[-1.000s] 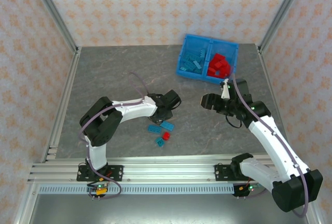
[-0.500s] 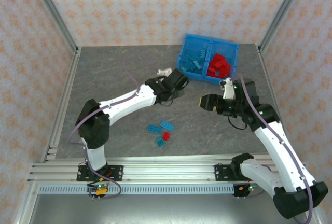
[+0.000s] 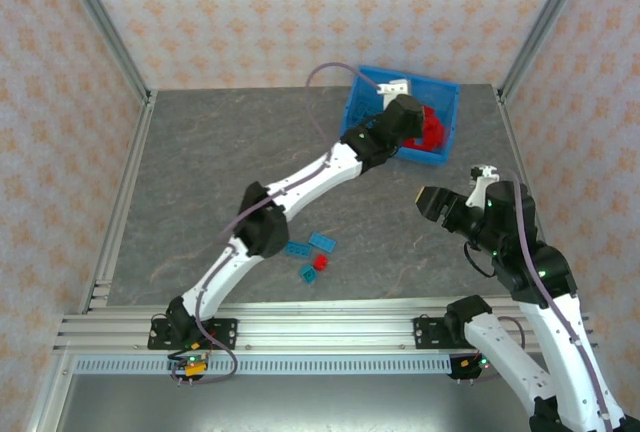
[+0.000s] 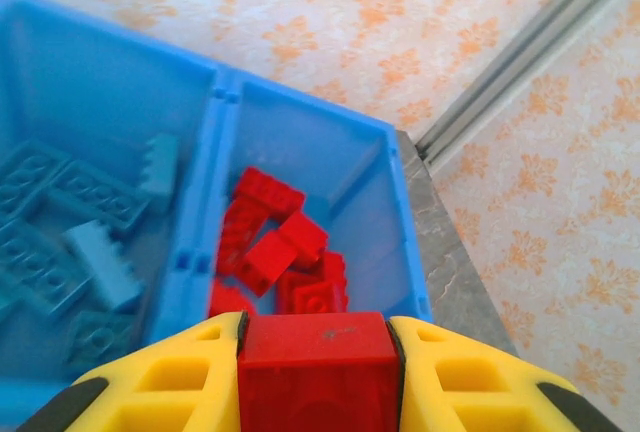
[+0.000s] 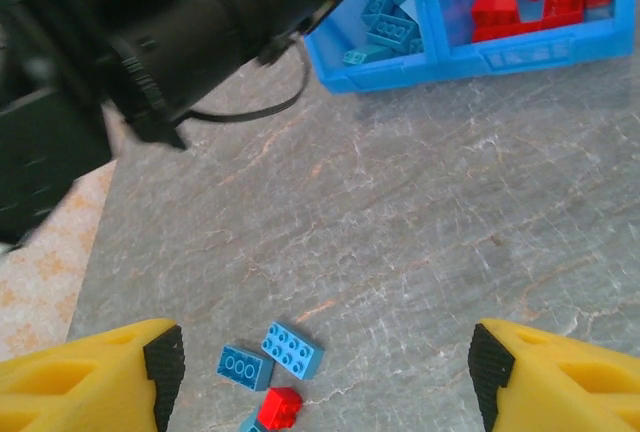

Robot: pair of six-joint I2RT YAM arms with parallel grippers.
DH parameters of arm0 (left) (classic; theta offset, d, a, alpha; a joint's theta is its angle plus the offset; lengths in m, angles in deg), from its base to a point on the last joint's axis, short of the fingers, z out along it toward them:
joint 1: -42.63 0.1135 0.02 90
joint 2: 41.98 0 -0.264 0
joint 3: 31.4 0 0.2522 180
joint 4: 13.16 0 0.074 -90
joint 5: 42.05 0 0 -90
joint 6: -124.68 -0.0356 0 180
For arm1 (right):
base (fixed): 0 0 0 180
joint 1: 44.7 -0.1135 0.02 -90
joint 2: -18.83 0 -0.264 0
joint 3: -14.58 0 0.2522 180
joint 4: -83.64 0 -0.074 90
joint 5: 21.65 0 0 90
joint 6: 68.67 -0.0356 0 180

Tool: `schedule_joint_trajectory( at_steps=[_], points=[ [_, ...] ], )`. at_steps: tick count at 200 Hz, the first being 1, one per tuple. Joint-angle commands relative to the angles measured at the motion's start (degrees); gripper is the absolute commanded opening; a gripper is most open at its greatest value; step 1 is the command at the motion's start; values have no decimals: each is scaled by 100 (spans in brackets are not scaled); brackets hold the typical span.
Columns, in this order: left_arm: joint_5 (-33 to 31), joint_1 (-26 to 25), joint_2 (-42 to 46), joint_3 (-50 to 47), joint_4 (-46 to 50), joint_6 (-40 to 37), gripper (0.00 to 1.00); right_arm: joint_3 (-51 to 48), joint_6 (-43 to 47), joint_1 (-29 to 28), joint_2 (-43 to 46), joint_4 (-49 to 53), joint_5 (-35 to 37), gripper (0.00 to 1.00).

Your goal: Sort the legos into containers by color

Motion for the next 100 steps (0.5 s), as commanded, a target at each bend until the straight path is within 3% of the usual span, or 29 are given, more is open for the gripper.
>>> schedule_joint_trajectory(
  at_steps=[1, 27, 46, 100],
  points=[
    [63, -27, -740, 1257, -378, -1039, 28, -125, -147, -19, 80, 245, 169, 77],
    [177, -28, -1146, 1236, -1362, -1529, 23, -197, -156, -17, 125, 277, 156, 77],
    [-125, -28, -1324, 1237, -1589, -1725, 22, -242, -164, -17, 126, 254, 119, 77],
    [-1102, -14, -1593, 1231, -1764, -1797, 31, -403, -312, -17, 191, 311, 31, 77]
  ],
)
